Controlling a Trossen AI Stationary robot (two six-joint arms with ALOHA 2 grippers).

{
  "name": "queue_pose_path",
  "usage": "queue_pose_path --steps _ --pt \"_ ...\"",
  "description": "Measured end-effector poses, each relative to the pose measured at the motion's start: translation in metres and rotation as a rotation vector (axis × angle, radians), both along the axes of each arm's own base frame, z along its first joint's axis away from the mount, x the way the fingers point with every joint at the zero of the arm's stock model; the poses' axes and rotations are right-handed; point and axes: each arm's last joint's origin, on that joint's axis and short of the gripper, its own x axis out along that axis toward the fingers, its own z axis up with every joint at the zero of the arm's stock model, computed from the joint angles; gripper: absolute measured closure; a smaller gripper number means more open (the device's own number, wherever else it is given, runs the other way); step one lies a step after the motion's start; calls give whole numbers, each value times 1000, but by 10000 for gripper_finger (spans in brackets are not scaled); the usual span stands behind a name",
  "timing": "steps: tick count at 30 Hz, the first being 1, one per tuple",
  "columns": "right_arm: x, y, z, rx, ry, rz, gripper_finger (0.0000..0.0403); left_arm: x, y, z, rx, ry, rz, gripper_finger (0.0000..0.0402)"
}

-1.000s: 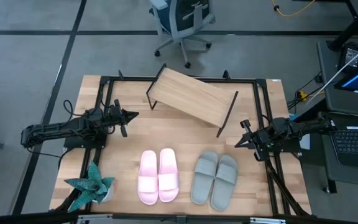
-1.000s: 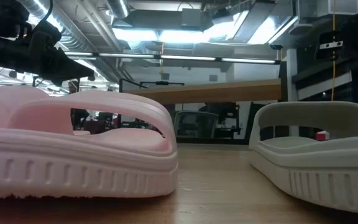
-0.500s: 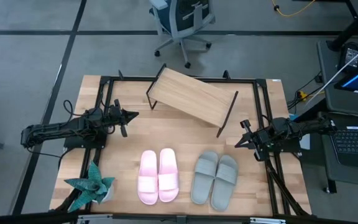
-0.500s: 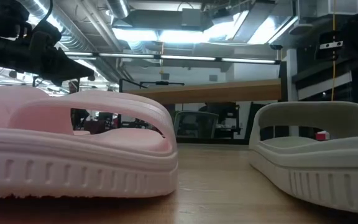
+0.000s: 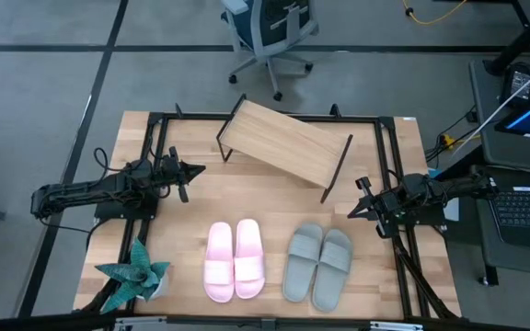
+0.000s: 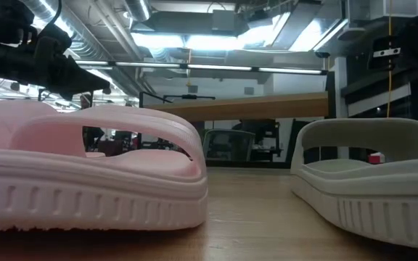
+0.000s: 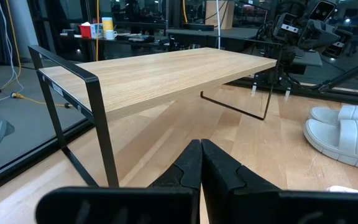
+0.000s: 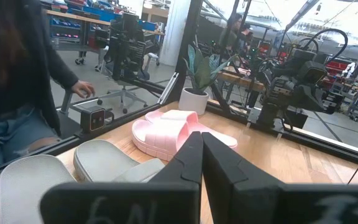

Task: Pick and place slides into the shelf

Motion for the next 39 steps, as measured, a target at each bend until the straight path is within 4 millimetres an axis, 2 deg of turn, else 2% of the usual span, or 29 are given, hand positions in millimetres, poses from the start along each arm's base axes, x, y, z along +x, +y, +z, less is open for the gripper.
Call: queue_pose_path --steps 29,33,39 --pt "0 0 0 0 -1 0 392 0 0 0 -20 -12 -5 401" --pt "0 0 0 28 12 2 392 1 -2 1 9 -10 -77 401" --pt "0 0 0 54 24 4 392 2 -8 1 3 -10 -274 401"
